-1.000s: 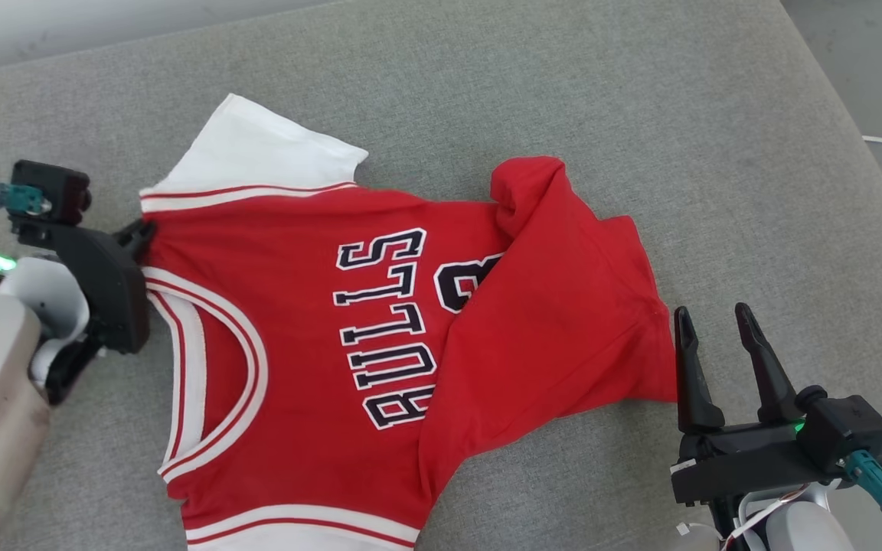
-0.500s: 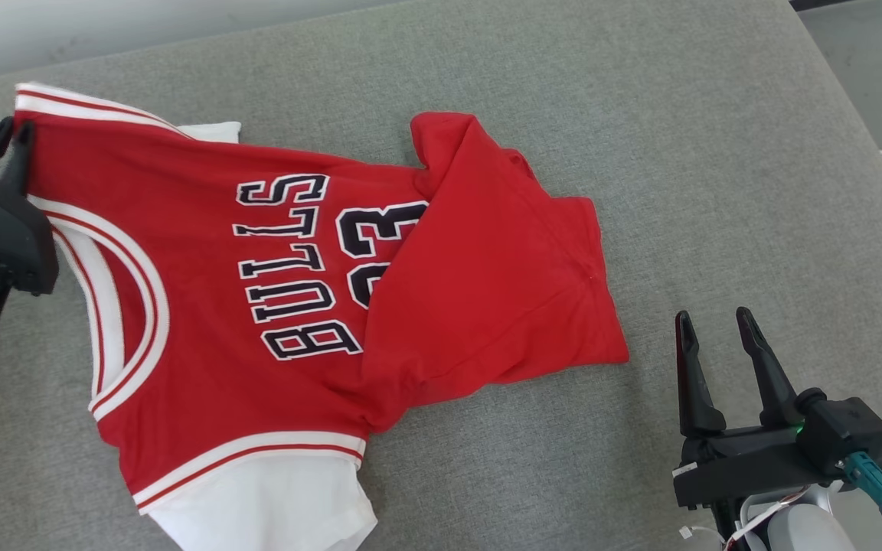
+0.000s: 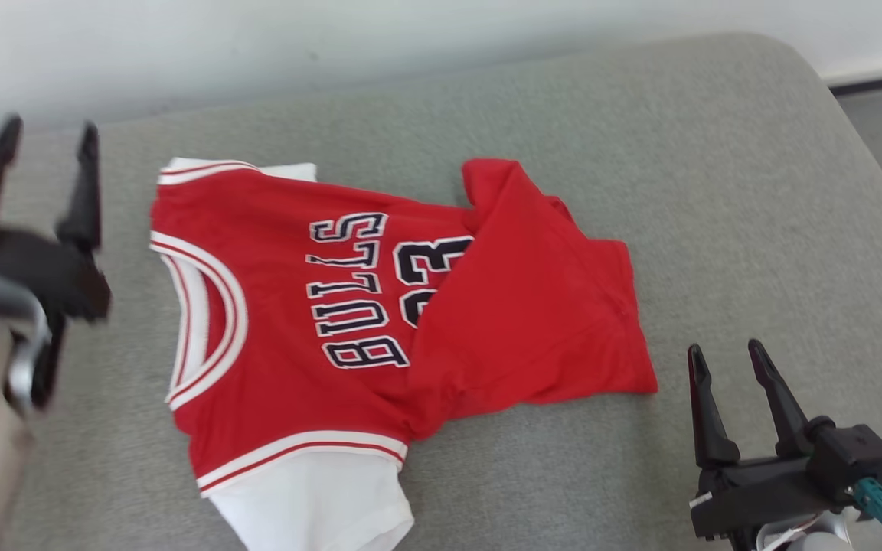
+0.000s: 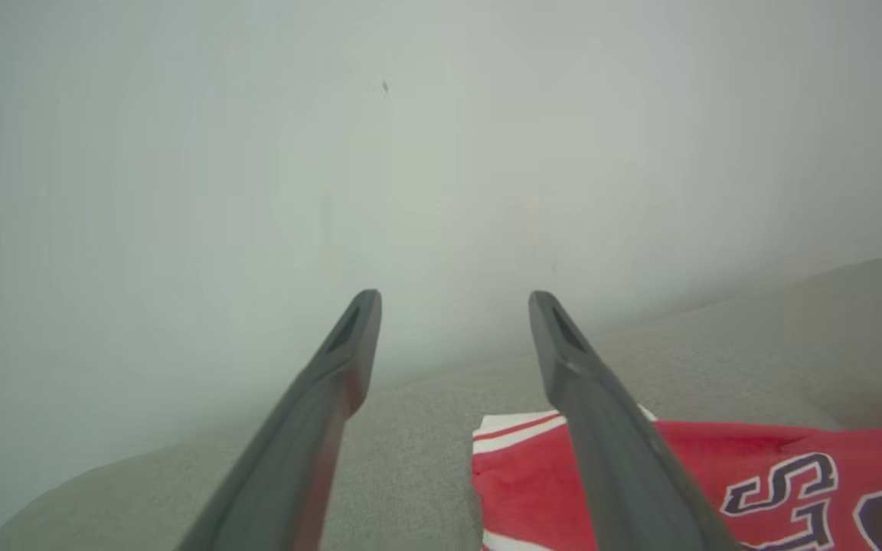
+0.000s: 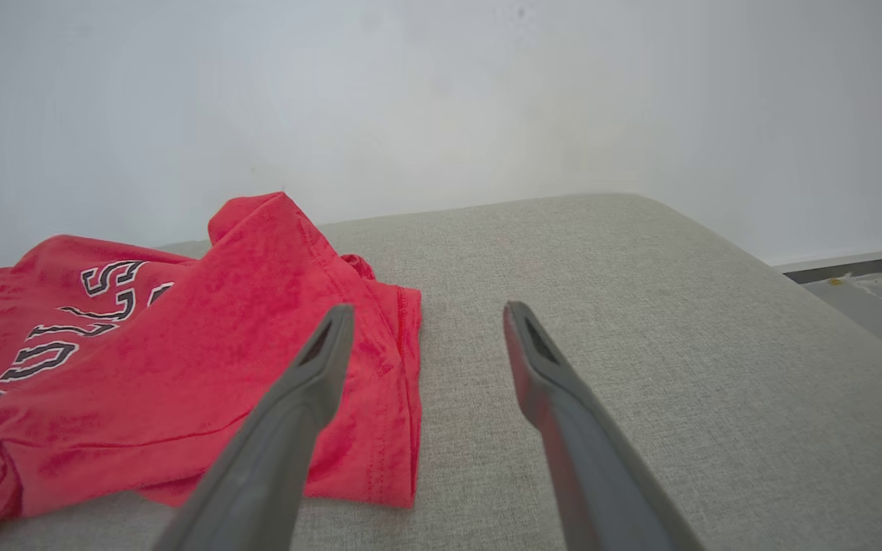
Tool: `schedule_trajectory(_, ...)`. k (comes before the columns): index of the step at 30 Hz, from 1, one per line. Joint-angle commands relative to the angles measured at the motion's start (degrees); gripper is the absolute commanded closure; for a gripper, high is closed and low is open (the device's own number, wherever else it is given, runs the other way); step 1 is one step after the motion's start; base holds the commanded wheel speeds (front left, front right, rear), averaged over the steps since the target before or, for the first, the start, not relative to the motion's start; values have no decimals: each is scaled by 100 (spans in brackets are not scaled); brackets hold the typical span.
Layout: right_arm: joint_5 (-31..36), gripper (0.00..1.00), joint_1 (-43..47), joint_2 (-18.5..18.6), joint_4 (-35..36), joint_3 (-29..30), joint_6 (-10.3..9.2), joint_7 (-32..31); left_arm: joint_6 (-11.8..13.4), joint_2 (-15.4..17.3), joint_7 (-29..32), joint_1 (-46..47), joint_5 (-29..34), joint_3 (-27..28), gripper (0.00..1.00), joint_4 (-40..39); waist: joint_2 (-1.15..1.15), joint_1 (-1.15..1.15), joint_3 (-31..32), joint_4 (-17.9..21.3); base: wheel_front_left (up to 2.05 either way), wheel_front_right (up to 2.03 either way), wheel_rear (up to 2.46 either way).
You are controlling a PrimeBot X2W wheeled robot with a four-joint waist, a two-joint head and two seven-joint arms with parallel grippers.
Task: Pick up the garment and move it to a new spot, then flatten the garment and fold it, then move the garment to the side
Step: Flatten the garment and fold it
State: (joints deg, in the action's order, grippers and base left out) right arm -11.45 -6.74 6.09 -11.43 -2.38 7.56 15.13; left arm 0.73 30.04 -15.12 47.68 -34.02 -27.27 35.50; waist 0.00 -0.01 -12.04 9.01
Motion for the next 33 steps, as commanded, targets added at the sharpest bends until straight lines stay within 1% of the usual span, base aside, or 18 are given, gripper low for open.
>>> schedule_trajectory(1, 30, 0, 101, 45, 6, 1, -15, 2, 87, -4, -1, -417, 149, 210, 0, -355, 0, 1, 337, -336, 0, 0, 0)
schedule_trajectory(3, 35, 0, 170, 67, 17, 32, -15, 2, 171, -89, -2, -967, 281, 548, 0, -963, 0, 1, 404, -448, 0, 0, 0)
schedule_trajectory(4, 35, 0, 170, 67, 17, 32, -15, 2, 171, -89, -2, -967, 281, 548, 0, -963, 0, 1, 404, -448, 0, 0, 0)
schedule_trajectory(7, 44, 0, 252, 115, 22, 41, -15, 2, 249, -271, -3, -1755, 460, 1032, 0, -1659, 0, 1, 456, -607, 0, 0, 0)
schedule_trajectory(10, 34, 0, 277, 160, 23, 83, -15, 2, 300, -535, -3, -2414, 635, 1464, 0, -2250, 0, 1, 477, -738, 0, 0, 0)
schedule_trajectory(13, 28, 0, 310, 183, 14, 93, -15, 2, 272, -777, -2, -2967, 897, 1745, 0, -2612, 0, 1, 501, -842, 0, 0, 0)
schedule_trajectory(17, 8, 0, 335, 203, -19, 120, -15, 2, 302, -1180, -3, -3533, 1181, 2031, 0, -2891, 0, 1, 523, -942, 0, 0, 0)
schedule_trajectory(22, -37, 0, 382, 168, -82, 117, -15, 2, 187, -1662, -3, -4043, 1468, 2289, 0, -3123, 0, 1, 552, -1034, 0, 0, 0)
schedule_trajectory(26, -33, 0, 425, 162, -114, 137, -15, 2, 29, -1929, -4, -4308, 1691, 2397, 0, -3193, 0, 1, 554, -1079, 0, 0, 0)
schedule_trajectory(31, -38, 0, 452, 174, -175, 161, -15, 2, -171, -2214, -3, -4496, 1870, 2672, 0, -3181, 0, 1, 565, -1098, 0, 0, 0)
schedule_trajectory(33, -42, 0, 482, 186, -212, 179, -15, 2, -233, -2280, -4, -4526, 1957, 2751, 0, -3173, 0, 1, 574, -1111, 0, 0, 0)
